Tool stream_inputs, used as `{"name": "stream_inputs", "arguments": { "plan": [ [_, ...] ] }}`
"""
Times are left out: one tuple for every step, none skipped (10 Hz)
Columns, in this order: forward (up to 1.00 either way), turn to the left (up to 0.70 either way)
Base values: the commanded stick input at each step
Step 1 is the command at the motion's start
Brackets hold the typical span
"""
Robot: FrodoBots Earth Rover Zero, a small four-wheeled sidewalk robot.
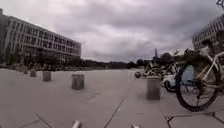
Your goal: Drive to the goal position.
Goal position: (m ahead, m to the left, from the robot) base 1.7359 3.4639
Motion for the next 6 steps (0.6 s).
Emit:
{"name": "stream_inputs", "arguments": {
  "plan": [
    [0.7, -0.01],
    [0.7, -0.01],
    [0.7, -0.01],
    [0.7, -0.01],
    [0.7, -0.01],
    [0.7, -0.01]
  ]
}}
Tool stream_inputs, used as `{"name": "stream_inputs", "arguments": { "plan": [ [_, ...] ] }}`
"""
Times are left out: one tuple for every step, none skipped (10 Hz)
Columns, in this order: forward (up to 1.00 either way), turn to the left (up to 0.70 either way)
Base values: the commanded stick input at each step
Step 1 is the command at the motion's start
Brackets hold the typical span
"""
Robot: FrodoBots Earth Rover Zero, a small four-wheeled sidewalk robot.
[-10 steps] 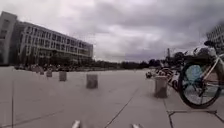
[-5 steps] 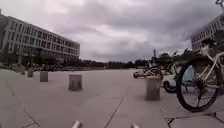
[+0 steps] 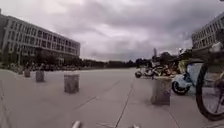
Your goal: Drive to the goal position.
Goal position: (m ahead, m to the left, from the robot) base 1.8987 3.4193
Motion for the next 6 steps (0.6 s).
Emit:
{"name": "stream_inputs", "arguments": {
  "plan": [
    [0.7, -0.01],
    [0.7, -0.01],
    [0.7, -0.01],
    [0.7, -0.01],
    [0.7, -0.01],
    [0.7, -0.01]
  ]
}}
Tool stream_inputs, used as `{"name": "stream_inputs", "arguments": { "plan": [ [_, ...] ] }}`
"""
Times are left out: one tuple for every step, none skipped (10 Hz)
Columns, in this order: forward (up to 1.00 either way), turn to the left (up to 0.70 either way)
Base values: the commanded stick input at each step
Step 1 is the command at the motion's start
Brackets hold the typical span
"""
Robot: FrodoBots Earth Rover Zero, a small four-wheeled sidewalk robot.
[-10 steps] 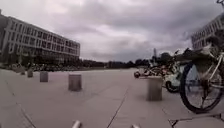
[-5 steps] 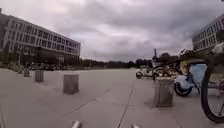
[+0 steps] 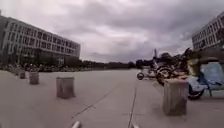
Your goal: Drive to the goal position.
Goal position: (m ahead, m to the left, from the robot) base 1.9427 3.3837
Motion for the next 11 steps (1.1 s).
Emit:
{"name": "stream_inputs", "arguments": {
  "plan": [
    [0.7, -0.01],
    [0.7, -0.01],
    [0.7, -0.01],
    [0.7, -0.01],
    [0.7, -0.01],
    [0.7, -0.01],
    [0.7, -0.01],
    [0.7, -0.01],
    [0.7, -0.01],
    [0.7, -0.01],
    [0.7, -0.13]
  ]
}}
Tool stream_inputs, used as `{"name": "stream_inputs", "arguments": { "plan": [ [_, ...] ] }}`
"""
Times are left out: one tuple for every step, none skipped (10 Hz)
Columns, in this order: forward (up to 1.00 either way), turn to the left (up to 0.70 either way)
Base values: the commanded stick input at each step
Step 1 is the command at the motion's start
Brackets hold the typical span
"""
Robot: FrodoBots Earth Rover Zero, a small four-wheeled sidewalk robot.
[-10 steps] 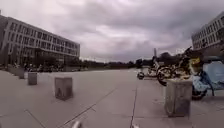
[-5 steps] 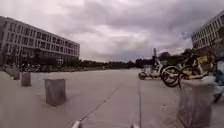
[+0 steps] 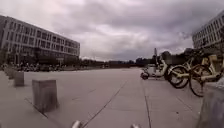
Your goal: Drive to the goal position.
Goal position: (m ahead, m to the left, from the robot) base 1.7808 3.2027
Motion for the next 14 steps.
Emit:
{"name": "stream_inputs", "arguments": {
  "plan": [
    [0.7, -0.29],
    [0.7, -0.33],
    [0.7, -0.01],
    [0.7, -0.01],
    [0.7, -0.01],
    [0.7, -0.01],
    [0.7, -0.01],
    [0.7, -0.01],
    [0.7, -0.01],
    [0.7, -0.01],
    [0.7, -0.01],
    [0.7, -0.01],
    [0.7, -0.01],
    [0.5, -0.01]
  ]
}}
